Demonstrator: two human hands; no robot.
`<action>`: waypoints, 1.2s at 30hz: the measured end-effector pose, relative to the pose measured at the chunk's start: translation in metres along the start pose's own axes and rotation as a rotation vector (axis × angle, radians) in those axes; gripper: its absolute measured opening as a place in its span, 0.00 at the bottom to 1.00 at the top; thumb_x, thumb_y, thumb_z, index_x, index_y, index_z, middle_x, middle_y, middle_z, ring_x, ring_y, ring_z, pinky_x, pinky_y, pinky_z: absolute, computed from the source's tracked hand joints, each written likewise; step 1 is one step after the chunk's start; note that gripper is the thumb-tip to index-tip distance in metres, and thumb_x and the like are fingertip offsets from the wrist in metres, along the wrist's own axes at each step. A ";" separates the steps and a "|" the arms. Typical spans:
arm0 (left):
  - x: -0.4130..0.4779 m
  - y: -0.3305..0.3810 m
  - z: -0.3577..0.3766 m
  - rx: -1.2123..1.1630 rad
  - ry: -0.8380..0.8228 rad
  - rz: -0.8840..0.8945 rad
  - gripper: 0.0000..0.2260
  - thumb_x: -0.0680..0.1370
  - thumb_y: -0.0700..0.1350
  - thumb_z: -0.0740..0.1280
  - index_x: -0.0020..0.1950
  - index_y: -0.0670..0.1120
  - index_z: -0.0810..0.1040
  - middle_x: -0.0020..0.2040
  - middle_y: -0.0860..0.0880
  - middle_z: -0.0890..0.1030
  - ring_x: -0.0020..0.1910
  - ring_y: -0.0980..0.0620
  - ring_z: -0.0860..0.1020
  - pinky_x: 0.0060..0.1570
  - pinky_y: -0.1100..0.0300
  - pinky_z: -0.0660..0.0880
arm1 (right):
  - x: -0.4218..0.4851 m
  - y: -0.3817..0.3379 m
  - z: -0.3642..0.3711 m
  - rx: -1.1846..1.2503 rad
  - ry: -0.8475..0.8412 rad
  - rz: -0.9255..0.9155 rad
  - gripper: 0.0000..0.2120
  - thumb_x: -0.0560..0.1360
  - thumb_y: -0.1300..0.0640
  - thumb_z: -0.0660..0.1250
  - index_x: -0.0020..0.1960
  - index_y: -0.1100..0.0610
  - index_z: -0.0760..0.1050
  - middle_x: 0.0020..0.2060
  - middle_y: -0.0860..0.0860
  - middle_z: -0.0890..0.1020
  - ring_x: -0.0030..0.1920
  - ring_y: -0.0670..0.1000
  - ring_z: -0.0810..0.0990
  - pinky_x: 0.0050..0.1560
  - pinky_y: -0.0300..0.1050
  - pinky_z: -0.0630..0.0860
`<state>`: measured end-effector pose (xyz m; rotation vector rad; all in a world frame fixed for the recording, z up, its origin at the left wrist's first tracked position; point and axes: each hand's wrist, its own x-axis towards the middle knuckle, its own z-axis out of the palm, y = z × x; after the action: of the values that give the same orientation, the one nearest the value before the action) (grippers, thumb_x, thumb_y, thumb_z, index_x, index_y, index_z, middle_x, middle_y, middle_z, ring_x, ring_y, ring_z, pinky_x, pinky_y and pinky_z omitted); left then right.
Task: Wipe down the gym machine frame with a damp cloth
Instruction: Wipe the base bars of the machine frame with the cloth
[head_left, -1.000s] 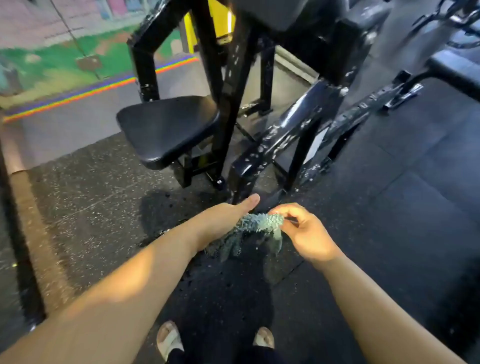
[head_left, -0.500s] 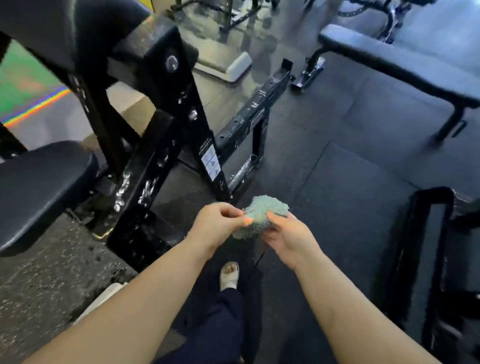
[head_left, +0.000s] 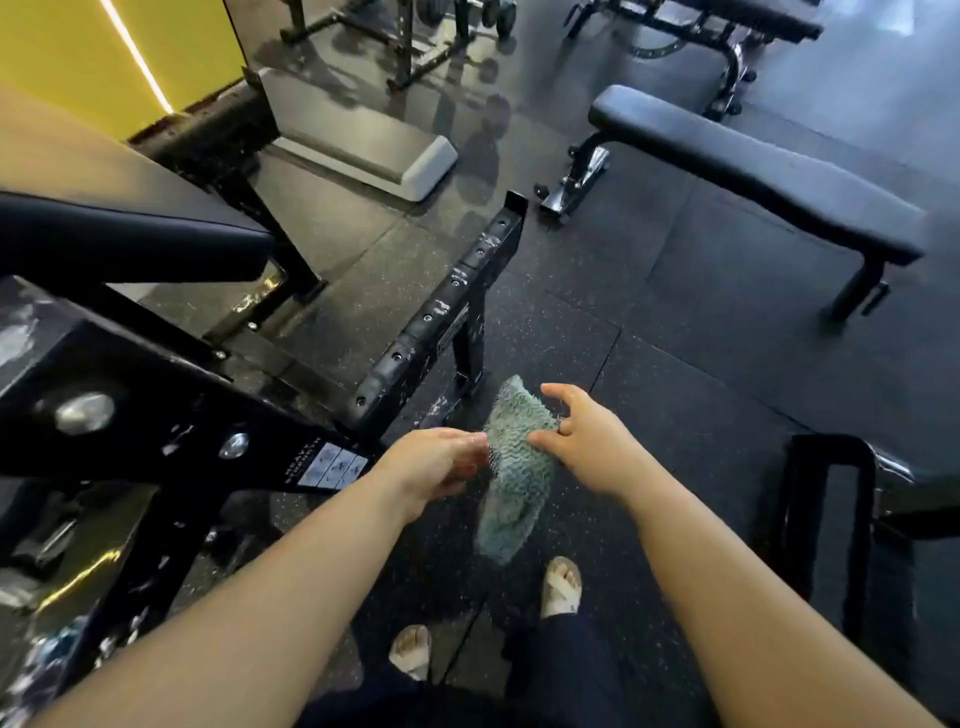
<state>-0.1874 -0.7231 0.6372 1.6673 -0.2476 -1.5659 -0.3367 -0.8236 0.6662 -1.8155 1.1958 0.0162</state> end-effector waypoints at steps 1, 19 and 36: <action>0.011 0.006 0.002 -0.065 0.028 0.029 0.05 0.79 0.45 0.63 0.45 0.46 0.77 0.41 0.49 0.82 0.46 0.50 0.78 0.47 0.57 0.72 | 0.012 0.001 -0.009 0.053 0.026 0.009 0.31 0.75 0.53 0.70 0.74 0.49 0.61 0.56 0.54 0.75 0.52 0.51 0.75 0.47 0.42 0.72; 0.133 0.137 0.044 0.487 0.589 0.149 0.15 0.72 0.55 0.71 0.58 0.54 0.79 0.53 0.53 0.74 0.53 0.54 0.73 0.47 0.64 0.68 | 0.275 -0.015 -0.187 -0.588 -0.450 -0.397 0.26 0.69 0.56 0.76 0.66 0.54 0.74 0.59 0.49 0.77 0.58 0.49 0.76 0.56 0.38 0.70; 0.237 0.214 0.073 0.248 0.312 0.173 0.16 0.79 0.41 0.57 0.63 0.49 0.77 0.58 0.51 0.80 0.58 0.52 0.76 0.48 0.67 0.67 | 0.369 -0.052 -0.126 0.203 -0.290 0.050 0.08 0.77 0.64 0.65 0.50 0.53 0.75 0.49 0.54 0.82 0.49 0.54 0.81 0.47 0.46 0.78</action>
<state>-0.1233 -1.0432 0.6113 1.9965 -0.4220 -1.1642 -0.1603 -1.1696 0.6022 -1.5459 0.9989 0.1746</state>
